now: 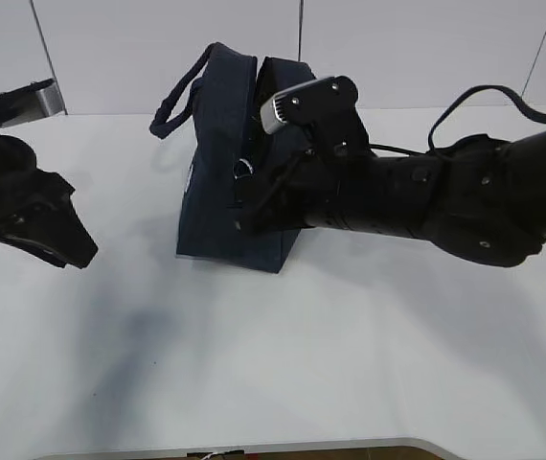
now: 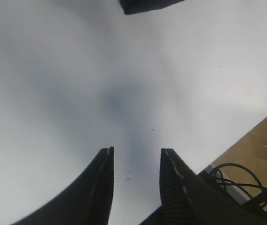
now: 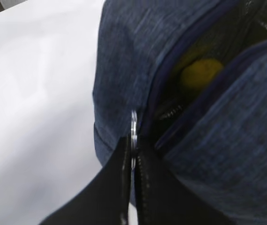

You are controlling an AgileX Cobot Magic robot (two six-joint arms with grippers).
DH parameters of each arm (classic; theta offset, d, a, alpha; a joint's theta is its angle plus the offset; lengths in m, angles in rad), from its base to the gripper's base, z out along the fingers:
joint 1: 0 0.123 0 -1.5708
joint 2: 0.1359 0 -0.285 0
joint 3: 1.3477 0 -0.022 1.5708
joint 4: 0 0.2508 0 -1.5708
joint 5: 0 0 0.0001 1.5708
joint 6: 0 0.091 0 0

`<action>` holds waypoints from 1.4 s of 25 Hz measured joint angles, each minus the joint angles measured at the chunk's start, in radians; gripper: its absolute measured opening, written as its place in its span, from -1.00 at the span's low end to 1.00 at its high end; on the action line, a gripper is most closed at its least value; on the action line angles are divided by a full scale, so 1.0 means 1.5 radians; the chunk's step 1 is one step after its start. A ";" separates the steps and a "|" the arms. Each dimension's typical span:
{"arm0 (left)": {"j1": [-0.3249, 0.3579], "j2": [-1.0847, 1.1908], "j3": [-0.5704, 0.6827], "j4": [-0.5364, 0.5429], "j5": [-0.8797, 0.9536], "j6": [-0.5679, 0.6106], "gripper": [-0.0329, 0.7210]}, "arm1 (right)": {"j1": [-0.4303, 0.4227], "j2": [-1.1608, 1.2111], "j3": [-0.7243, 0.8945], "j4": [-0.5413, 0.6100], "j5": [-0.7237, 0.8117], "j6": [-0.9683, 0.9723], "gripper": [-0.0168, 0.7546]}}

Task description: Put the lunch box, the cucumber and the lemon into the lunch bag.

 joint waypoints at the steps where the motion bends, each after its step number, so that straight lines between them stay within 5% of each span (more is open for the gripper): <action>1: -0.004 0.000 0.004 -0.001 -0.011 0.012 -0.28 | 0.000 0.000 -0.007 0.000 0.005 0.000 -0.94; 15: -0.056 0.030 0.012 -0.007 -0.150 0.063 -0.05 | 0.000 -0.059 -0.050 -0.030 0.052 0.000 -0.94; 35: -0.166 0.044 0.013 -0.019 -0.421 0.165 -0.03 | 0.000 -0.072 -0.130 -0.042 0.156 0.006 -0.94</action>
